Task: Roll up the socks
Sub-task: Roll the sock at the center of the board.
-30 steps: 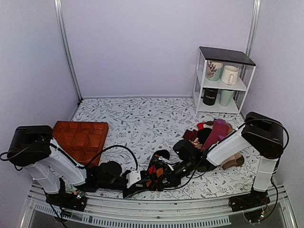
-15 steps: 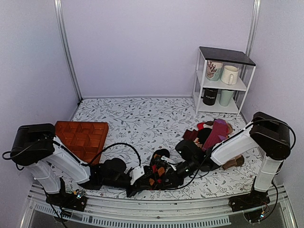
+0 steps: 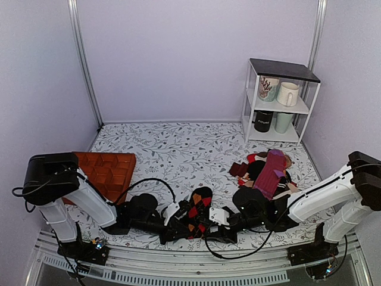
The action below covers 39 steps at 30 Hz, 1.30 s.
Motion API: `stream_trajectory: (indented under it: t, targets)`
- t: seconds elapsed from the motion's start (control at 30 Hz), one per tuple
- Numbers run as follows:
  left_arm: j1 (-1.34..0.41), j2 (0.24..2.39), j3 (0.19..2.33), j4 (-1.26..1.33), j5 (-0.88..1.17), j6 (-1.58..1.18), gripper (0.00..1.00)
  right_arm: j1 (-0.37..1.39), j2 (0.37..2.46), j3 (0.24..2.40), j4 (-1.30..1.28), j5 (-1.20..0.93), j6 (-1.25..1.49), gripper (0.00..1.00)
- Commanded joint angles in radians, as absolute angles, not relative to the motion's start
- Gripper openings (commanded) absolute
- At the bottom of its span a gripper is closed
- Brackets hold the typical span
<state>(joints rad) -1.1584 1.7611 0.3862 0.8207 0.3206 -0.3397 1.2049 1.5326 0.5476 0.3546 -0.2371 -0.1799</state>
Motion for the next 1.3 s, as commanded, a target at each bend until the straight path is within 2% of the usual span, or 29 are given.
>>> stream_trajectory:
  t: [0.0,0.4,0.47,0.63,0.7,0.77,0.8,1.03,1.1,1.13,1.27]
  targets:
    - [-1.159,1.83,0.337,0.573,0.38,-0.394,0.0,1.232,1.571,0.564,0.441,-0.189,-0.355,0.46]
    - [-1.156,1.861,0.322,0.598,0.403,-0.402,0.0,1.252,1.713,0.61,0.434,-0.191,-0.386,0.44]
    - [-1.154,1.865,0.321,0.604,0.407,-0.403,0.0,1.258,1.722,0.614,0.425,-0.187,-0.377,0.39]
    - [-1.15,1.843,0.306,0.633,0.404,-0.405,0.01,1.262,1.762,0.638,0.354,-0.169,-0.317,0.19]
    - [-1.144,1.806,0.289,0.656,0.394,-0.403,0.08,1.262,1.779,0.642,0.316,-0.17,-0.285,0.12]
    - [-1.141,1.749,0.279,0.658,0.368,-0.39,0.16,1.262,1.79,0.639,0.301,-0.181,-0.25,0.08]
    - [-1.14,1.711,0.276,0.649,0.347,-0.377,0.17,1.262,1.795,0.642,0.288,-0.189,-0.233,0.07]
    - [-1.151,1.351,0.256,0.56,0.135,-0.215,0.31,1.198,1.858,0.72,0.13,-0.338,-0.063,0.06]
    - [-1.165,1.273,0.25,0.554,0.115,-0.148,0.51,1.173,1.89,0.752,0.071,-0.402,-0.017,0.06]
    - [-1.178,1.243,0.246,0.559,0.107,-0.113,0.57,1.16,1.912,0.784,0.032,-0.438,-0.009,0.06]
    - [-1.228,1.233,0.247,0.581,0.082,0.001,0.62,1.126,1.981,0.855,-0.088,-0.534,0.04,0.07]
